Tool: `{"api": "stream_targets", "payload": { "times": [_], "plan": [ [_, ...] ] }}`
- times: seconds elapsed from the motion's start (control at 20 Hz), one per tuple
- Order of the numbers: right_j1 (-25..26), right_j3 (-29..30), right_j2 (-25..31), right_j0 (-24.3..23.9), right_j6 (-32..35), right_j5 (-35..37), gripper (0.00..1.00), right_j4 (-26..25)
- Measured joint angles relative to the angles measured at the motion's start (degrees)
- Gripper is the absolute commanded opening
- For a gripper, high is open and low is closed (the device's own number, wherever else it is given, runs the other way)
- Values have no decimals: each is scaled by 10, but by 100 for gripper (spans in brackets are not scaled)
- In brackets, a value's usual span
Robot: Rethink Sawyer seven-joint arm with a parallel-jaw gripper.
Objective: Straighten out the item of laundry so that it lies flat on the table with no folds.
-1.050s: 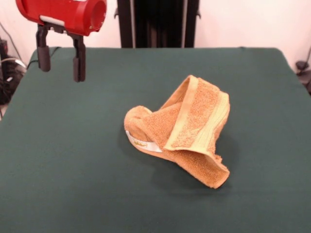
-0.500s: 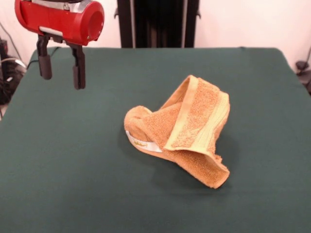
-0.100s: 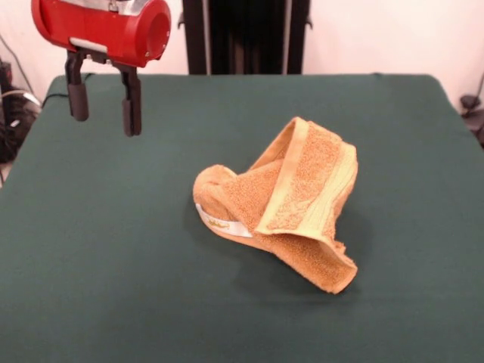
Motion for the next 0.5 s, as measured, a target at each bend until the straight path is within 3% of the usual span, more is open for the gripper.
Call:
{"api": "stream_targets", "payload": {
  "times": [0.5],
  "plan": [
    [-12, 53, 17, 10, 0, -27, 100, 19]
  ]
}}
